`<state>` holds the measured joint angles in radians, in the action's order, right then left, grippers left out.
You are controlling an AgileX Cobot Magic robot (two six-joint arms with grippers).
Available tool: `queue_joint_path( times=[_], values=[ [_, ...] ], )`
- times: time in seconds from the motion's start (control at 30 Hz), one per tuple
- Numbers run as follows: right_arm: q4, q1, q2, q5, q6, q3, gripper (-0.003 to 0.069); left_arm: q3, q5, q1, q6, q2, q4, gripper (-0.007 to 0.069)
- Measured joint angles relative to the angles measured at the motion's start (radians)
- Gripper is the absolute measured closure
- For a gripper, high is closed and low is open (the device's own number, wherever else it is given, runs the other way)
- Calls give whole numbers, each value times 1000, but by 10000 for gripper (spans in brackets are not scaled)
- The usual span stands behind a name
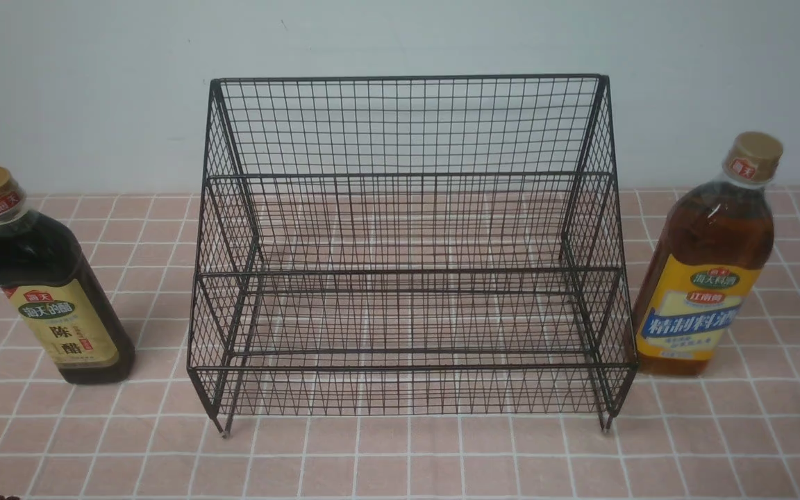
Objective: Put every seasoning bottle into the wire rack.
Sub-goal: Use the right arm to grab the condiment bottle closest to it
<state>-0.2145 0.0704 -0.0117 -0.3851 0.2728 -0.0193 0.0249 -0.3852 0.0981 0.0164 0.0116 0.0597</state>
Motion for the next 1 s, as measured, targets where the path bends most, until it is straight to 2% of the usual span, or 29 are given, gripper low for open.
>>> queue_joint_path(
  times=[0.9, 1.0],
  values=[
    [0, 0, 0, 0, 0, 0, 673, 0, 0, 0, 0, 0, 0, 631],
    [-51, 0, 0, 34, 0, -5, 673, 0, 0, 0, 0, 0, 0, 631]
  ],
)
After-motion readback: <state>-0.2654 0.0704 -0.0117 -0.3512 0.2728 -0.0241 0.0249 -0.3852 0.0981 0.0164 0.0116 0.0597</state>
